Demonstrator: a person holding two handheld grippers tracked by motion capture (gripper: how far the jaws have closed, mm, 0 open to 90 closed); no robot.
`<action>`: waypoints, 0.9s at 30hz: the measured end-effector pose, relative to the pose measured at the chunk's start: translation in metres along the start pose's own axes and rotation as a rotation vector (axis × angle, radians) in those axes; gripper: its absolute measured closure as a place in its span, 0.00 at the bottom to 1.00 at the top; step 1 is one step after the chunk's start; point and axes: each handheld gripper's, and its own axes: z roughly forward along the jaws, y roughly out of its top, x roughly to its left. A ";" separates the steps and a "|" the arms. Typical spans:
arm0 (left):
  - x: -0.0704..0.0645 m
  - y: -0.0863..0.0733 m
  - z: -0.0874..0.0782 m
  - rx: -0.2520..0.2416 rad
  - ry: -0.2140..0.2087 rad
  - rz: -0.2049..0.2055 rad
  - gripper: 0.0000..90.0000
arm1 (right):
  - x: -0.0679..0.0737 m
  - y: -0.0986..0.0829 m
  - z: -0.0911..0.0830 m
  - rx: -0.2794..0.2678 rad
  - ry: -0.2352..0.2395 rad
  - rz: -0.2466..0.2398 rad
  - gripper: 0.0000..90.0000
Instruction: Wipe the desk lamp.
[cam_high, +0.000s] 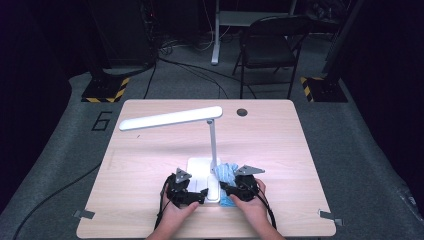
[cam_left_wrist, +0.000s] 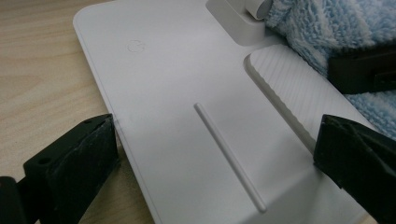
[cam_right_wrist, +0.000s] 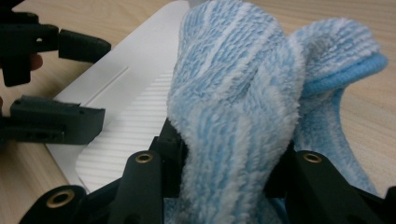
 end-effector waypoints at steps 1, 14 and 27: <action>0.000 0.000 0.000 0.000 0.000 0.000 0.00 | 0.002 -0.001 -0.001 0.003 0.005 0.001 0.67; 0.000 0.000 0.000 -0.003 -0.002 0.000 0.00 | 0.012 -0.005 -0.021 0.056 0.019 -0.091 0.45; 0.000 0.000 0.000 -0.003 -0.004 0.000 0.00 | 0.020 -0.019 -0.038 0.026 0.033 -0.099 0.79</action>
